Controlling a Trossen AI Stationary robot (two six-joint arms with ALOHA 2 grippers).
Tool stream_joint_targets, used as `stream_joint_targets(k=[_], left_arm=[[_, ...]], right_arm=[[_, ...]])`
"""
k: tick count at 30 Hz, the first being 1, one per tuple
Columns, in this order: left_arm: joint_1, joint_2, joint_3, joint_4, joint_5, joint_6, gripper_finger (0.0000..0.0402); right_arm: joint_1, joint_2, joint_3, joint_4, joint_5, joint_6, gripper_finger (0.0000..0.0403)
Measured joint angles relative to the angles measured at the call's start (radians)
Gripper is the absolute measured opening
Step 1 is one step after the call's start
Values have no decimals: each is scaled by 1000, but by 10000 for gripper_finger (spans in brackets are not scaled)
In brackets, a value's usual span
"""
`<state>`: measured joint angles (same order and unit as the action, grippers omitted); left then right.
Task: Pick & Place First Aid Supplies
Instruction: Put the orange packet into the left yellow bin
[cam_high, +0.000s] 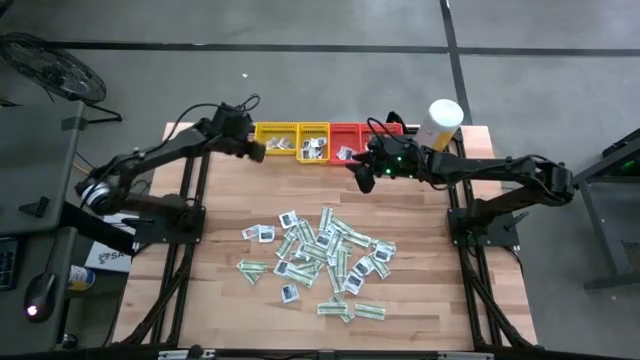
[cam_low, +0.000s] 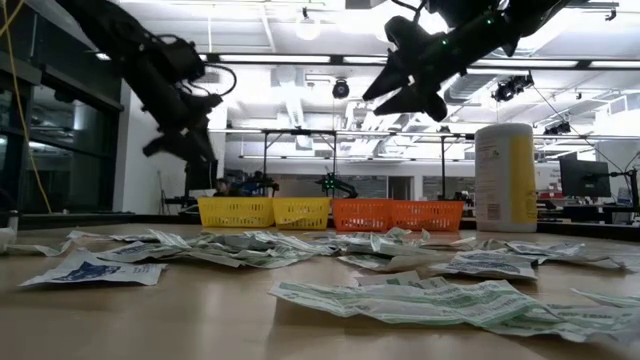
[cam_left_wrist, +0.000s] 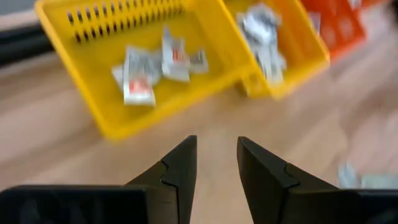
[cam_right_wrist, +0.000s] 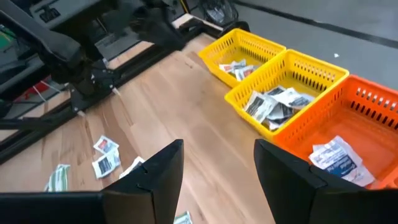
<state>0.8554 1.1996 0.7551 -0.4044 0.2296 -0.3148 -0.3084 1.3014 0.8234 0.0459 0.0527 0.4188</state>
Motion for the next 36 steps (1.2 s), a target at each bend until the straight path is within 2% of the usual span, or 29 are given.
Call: stream_joint_targets(k=[6,10,13,18,24,28,33,36], left_arm=[[-143,-130,0,-306,-60,41,114],[-257,-173,0,-495,-87,-78,114],[-338,-206,-8,-566,-88,-191,114],[-431,-292,-101,-507,-42,-336,114],[-458,-445,-279,-398,48,-523,114],[-457,-525,-350,-361,112,-623,114],[-457,-548,-407,-356,172,-667,114],[-457,-540,-429,-346,173,-661,115]], right_arm=[[0,0,0,-12,0,-17,186],[0,0,0,-12,0,-26,185],[0,0,0,-12,0,-26,186],[0,0,0,-12,-1,-33,186],[0,0,0,-12,-8,-42,186],[0,1,0,-12,-11,-42,185],[0,1,0,-12,-11,-42,185],[0,1,0,-12,-11,-43,186]])
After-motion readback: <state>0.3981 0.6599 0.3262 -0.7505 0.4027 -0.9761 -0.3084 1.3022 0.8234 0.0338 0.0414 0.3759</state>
